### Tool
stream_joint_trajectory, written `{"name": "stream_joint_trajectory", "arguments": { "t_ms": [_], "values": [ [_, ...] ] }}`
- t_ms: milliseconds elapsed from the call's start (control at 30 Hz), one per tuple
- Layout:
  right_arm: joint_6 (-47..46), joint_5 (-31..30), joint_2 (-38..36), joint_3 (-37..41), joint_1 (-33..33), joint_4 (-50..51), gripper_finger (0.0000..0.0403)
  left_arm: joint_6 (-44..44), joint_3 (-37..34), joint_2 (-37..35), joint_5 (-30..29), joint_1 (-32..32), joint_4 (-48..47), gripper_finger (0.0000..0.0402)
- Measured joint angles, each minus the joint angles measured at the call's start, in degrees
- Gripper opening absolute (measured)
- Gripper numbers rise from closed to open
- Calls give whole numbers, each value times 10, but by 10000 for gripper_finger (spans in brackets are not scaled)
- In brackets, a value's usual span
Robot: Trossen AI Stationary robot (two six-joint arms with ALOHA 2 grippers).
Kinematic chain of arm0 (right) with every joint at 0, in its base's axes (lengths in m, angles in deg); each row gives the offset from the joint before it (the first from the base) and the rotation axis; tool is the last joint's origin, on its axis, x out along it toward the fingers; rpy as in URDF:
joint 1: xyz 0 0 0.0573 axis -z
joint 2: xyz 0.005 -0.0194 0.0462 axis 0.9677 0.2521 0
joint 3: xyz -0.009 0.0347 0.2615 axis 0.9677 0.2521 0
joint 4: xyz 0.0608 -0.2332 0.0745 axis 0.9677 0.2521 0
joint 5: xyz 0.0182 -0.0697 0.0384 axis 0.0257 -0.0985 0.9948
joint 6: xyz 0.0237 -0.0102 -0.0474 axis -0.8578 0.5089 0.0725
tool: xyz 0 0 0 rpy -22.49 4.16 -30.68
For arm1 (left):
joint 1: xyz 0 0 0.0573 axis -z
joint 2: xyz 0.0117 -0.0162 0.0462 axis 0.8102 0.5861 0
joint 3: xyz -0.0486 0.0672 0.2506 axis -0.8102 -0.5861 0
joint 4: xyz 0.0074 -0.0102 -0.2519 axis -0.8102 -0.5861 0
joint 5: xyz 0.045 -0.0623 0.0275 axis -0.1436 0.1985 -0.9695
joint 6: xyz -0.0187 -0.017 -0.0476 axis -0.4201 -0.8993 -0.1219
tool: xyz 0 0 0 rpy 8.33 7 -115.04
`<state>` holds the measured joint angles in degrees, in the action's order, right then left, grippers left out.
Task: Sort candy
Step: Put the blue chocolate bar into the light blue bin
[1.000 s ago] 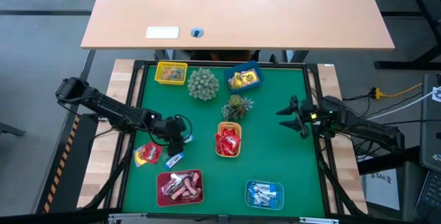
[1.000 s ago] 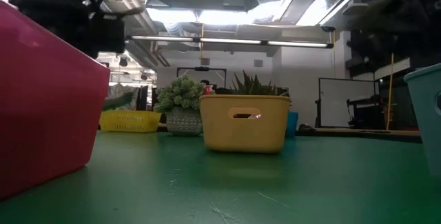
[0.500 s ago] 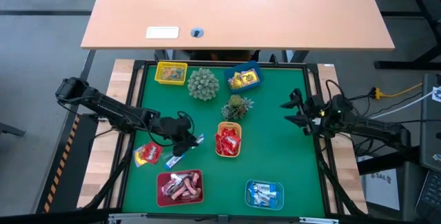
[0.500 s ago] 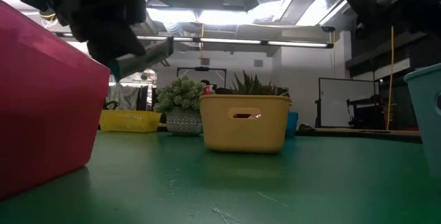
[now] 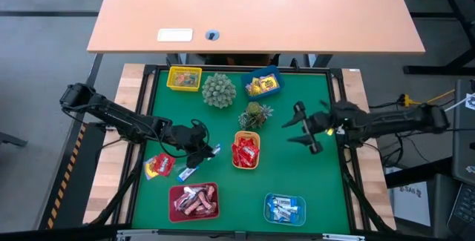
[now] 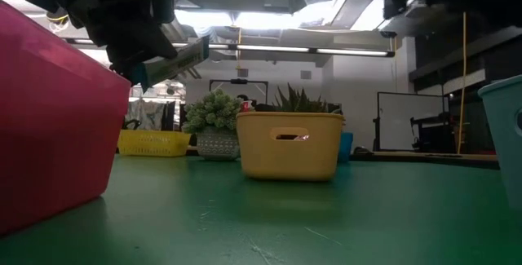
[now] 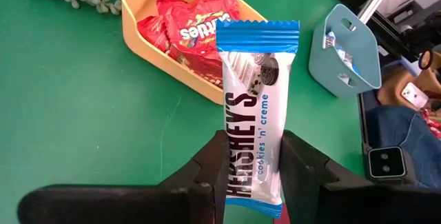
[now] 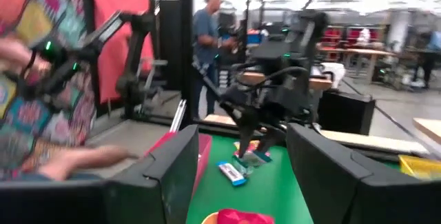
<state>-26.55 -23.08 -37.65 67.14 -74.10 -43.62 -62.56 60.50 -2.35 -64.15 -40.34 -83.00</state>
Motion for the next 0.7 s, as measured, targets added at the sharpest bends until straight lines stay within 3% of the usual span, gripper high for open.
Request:
{"name": "stream_joint_trajectory", "arguments": {
  "t_ms": [400,700],
  "values": [
    [99,0,248,-162,-36,2,220,0,0,0,0,0,0,86],
    [206,24,362,-250,-36,3,220,0,0,0,2,0,0,86]
  ]
}}
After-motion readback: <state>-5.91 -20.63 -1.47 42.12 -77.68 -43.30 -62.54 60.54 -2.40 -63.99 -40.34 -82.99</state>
